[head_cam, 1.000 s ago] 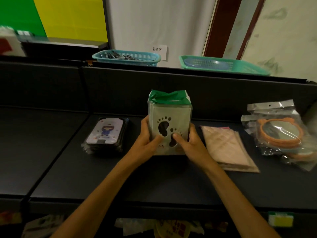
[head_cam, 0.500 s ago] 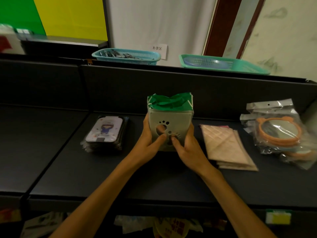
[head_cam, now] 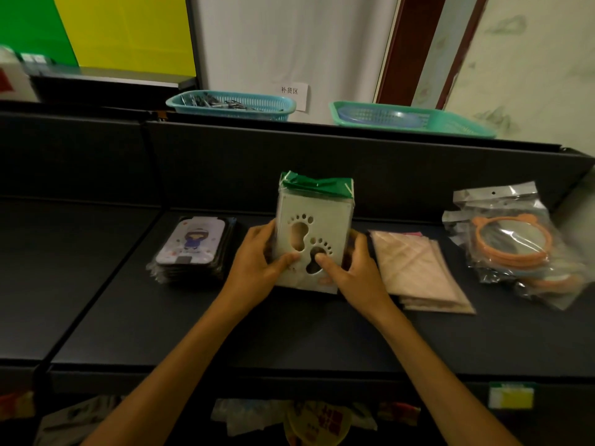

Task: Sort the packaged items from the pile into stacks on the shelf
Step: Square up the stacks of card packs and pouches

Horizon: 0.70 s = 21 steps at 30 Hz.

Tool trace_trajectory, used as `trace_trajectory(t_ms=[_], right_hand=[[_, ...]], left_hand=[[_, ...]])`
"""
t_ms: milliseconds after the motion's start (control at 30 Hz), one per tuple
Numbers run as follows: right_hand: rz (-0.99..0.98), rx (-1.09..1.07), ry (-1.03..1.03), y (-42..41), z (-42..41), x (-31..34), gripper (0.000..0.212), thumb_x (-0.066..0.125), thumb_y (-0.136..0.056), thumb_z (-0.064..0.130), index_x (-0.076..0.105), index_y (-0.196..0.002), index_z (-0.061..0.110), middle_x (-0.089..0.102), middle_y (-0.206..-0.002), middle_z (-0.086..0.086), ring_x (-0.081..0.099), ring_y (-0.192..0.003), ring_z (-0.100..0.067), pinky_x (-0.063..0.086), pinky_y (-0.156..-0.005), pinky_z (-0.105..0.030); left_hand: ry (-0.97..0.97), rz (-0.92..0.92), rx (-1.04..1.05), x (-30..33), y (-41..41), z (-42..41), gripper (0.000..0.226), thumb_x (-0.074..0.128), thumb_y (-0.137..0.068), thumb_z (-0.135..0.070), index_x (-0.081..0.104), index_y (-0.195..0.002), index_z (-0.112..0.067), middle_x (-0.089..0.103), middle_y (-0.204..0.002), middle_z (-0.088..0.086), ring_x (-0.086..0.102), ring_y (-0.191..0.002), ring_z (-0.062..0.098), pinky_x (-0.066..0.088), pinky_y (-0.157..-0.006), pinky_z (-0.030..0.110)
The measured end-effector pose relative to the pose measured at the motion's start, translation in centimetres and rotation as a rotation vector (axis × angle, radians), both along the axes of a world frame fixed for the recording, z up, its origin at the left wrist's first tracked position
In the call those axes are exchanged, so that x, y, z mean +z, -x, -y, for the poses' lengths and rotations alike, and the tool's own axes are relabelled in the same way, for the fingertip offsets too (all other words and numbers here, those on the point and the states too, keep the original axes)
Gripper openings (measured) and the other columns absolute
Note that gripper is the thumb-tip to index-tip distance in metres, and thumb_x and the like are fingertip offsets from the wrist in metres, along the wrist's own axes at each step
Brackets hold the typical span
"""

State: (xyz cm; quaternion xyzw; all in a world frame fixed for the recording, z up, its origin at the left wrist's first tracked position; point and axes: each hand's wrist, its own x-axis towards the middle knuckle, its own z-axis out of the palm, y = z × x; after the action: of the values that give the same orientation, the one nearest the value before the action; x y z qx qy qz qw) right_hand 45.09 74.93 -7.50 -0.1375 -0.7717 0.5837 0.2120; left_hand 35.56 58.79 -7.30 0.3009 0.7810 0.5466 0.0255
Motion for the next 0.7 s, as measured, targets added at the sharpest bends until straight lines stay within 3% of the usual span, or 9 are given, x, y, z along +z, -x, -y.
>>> trace_trajectory(t_ms=[100, 167, 300, 433, 533, 700], right_hand=[[0.114, -0.001, -0.005, 0.3, 0.0, 0.2, 0.045, 0.07, -0.084, 0.027, 0.046, -0.121, 0.021, 0.061, -0.117, 0.0, 0.065, -0.096, -0.011, 0.058, -0.072, -0.027], [0.202, -0.039, -0.153, 0.8, -0.1, 0.0, 0.041, 0.068, -0.084, 0.036, 0.053, -0.118, 0.02, 0.055, -0.12, -0.003, 0.061, -0.101, -0.016, 0.056, -0.083, -0.035], [0.364, -0.043, -0.308, 1.5, -0.3, -0.1, 0.046, 0.061, -0.087, 0.044, 0.06, -0.12, 0.013, 0.043, -0.121, -0.008, 0.055, -0.107, -0.022, 0.049, -0.093, -0.034], [0.46, -0.048, -0.454, 1.8, -0.3, -0.3, 0.053, 0.054, -0.087, 0.053, 0.06, -0.122, 0.013, 0.043, -0.116, -0.008, 0.05, -0.109, -0.025, 0.043, -0.096, -0.035], [0.488, -0.058, -0.488, 1.8, -0.1, -0.2, 0.056, 0.05, -0.088, 0.057, 0.059, -0.123, 0.013, 0.042, -0.117, -0.007, 0.05, -0.109, -0.025, 0.044, -0.095, -0.037], [0.485, -0.084, -0.549, 0.8, 0.4, 1.3, 0.064, 0.049, -0.088, 0.057, 0.044, -0.136, 0.014, 0.04, -0.131, -0.007, 0.047, -0.12, -0.027, 0.04, -0.098, -0.036]], left_hand=[[0.106, 0.076, 0.05, 0.5, 0.2, 0.1, 0.056, 0.072, -0.081, -0.028, 0.05, -0.132, -0.022, 0.051, -0.127, 0.001, 0.056, -0.105, 0.012, 0.053, -0.082, 0.025], [0.175, 0.13, 0.048, 0.7, 0.5, 0.0, 0.051, 0.071, -0.082, -0.028, 0.054, -0.129, -0.017, 0.059, -0.124, 0.004, 0.057, -0.095, 0.009, 0.05, -0.072, 0.019], [0.334, 0.261, 0.043, 1.0, 1.3, -0.4, 0.044, 0.068, -0.084, -0.035, 0.058, -0.121, -0.014, 0.063, -0.107, 0.001, 0.057, -0.084, 0.009, 0.045, -0.06, 0.016], [0.584, 0.221, 0.045, 0.7, 2.4, -0.6, 0.047, 0.062, -0.081, -0.055, 0.064, -0.109, -0.018, 0.063, -0.113, 0.007, 0.057, -0.105, 0.025, 0.05, -0.09, 0.041], [0.658, 0.194, 0.056, 0.6, 2.7, -0.5, 0.054, 0.059, -0.075, -0.065, 0.063, -0.106, -0.022, 0.058, -0.121, 0.012, 0.052, -0.113, 0.031, 0.047, -0.095, 0.047], [0.752, -0.082, 0.077, 1.9, 1.6, -0.6, 0.071, 0.054, -0.085, -0.057, 0.04, -0.139, -0.013, 0.04, -0.139, 0.017, 0.037, -0.127, 0.034, 0.037, -0.104, 0.045]])
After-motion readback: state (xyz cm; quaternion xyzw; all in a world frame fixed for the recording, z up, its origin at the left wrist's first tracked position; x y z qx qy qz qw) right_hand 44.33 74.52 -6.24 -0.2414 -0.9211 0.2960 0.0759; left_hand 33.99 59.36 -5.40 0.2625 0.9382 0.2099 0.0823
